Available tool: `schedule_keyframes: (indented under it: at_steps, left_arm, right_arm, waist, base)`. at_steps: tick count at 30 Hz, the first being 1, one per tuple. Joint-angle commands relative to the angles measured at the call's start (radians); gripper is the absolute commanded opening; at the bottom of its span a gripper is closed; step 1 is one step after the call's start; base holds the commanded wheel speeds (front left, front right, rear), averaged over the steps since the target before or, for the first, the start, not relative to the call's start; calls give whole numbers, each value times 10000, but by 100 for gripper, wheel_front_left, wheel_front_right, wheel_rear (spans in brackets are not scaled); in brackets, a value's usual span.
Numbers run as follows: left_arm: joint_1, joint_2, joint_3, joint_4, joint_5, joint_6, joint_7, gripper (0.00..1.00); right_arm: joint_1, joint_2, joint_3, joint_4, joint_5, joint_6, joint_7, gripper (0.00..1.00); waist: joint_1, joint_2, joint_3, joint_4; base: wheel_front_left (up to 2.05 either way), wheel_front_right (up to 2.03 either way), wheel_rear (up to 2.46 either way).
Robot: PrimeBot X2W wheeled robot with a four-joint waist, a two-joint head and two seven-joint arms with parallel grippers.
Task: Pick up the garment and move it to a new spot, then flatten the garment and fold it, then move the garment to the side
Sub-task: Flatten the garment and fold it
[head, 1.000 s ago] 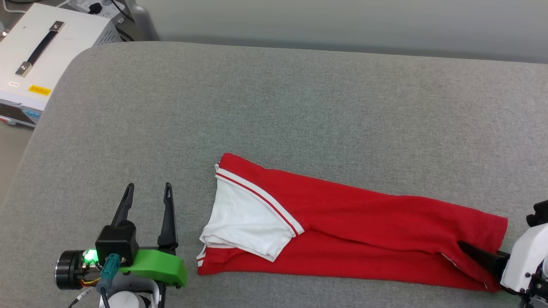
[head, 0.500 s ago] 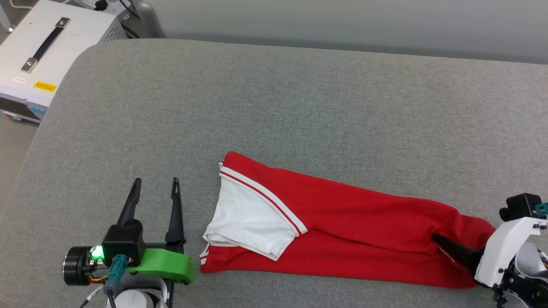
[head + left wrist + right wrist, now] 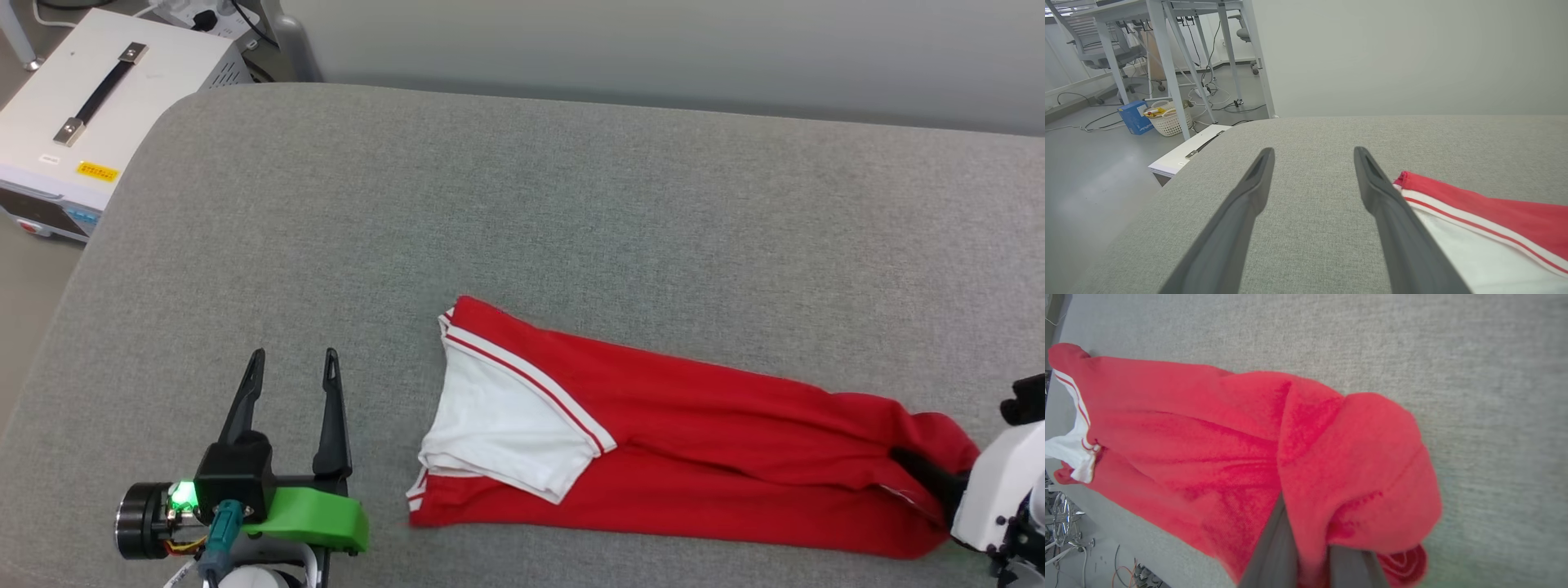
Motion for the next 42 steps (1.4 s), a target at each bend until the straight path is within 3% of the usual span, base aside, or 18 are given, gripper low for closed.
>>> schedule_keyframes:
  at_steps: [1, 11, 19, 32, 37, 42]
  left_arm:
    - [213, -47, 67, -5, 147, -81, -59, 100]
    - [396, -53, 73, 153, 483, -317, -59, 100]
    - [530, -31, 79, 192, 569, -366, -59, 100]
    - [531, -65, -98, 195, 647, -423, -59, 100]
    - [447, -121, -164, 200, 643, -405, -59, 100]
    - [251, -156, -273, 259, 657, -447, -59, 100]
  right_arm:
    - [99, -282, -117, 138, 110, -17, -113, 0]
    - [819, -1668, -813, 487, 252, -17, -296, 0]
    - [1261, -1951, -903, -350, 173, -17, -211, 0]
    - [1056, -1036, -795, -3587, 462, -17, 1100, 0]
    - [347, -376, -340, -4046, -244, -17, 1648, 0]
    - [-922, 443, 533, -3733, -1334, -17, 2173, 0]
  waist:
    - [0, -1, -77, -54]
    - [0, -1, -446, -266]
    - [0, -1, -658, -467]
    - [0, -1, -641, -348]
    - [0, -1, -481, -276]
    - [0, -1, -320, -203]
  base:
    - [0, 0, 0]
    - [0, 0, 0]
    - [0, 0, 0]
    - [0, 0, 0]
    - [0, 0, 0]
    - [0, 0, 0]
